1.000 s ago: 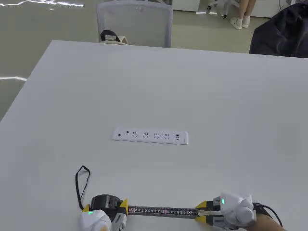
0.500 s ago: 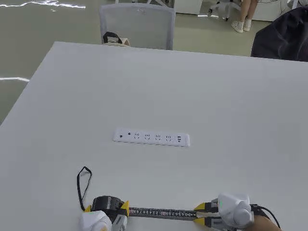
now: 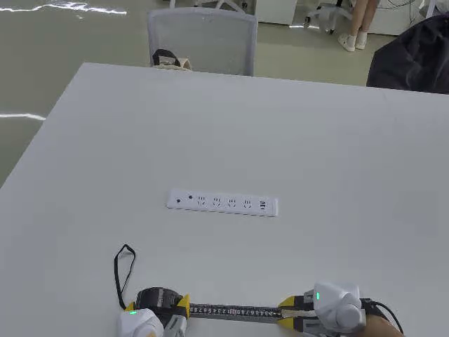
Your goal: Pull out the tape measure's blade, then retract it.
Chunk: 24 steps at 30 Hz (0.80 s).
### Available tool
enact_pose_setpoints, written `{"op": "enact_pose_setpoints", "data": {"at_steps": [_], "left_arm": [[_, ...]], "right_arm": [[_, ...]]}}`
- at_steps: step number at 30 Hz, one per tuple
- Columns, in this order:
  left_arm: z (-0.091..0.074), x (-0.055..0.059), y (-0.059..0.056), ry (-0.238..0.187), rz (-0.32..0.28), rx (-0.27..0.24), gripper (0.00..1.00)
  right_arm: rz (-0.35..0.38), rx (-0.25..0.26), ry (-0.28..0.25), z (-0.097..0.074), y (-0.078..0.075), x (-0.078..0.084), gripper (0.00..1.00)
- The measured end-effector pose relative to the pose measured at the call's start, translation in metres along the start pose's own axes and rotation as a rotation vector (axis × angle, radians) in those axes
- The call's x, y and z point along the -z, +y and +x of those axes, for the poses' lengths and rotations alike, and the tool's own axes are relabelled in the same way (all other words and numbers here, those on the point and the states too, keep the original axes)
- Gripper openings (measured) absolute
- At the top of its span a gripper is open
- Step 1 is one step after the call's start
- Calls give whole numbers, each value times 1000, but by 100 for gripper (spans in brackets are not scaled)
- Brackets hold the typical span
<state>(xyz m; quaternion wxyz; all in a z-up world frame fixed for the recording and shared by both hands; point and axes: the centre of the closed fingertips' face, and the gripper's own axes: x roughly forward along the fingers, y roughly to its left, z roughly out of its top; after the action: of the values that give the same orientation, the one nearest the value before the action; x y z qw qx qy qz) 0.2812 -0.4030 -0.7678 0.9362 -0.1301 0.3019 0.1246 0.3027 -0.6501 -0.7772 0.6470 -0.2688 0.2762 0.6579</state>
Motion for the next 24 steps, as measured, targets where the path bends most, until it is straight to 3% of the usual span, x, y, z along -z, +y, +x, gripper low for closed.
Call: {"op": "enact_pose_setpoints", "data": {"at_steps": [24], "left_arm": [[6,3,4,9,-24,15,65]], "right_arm": [[-13,-14,-10,22,1,-24,12]]}}
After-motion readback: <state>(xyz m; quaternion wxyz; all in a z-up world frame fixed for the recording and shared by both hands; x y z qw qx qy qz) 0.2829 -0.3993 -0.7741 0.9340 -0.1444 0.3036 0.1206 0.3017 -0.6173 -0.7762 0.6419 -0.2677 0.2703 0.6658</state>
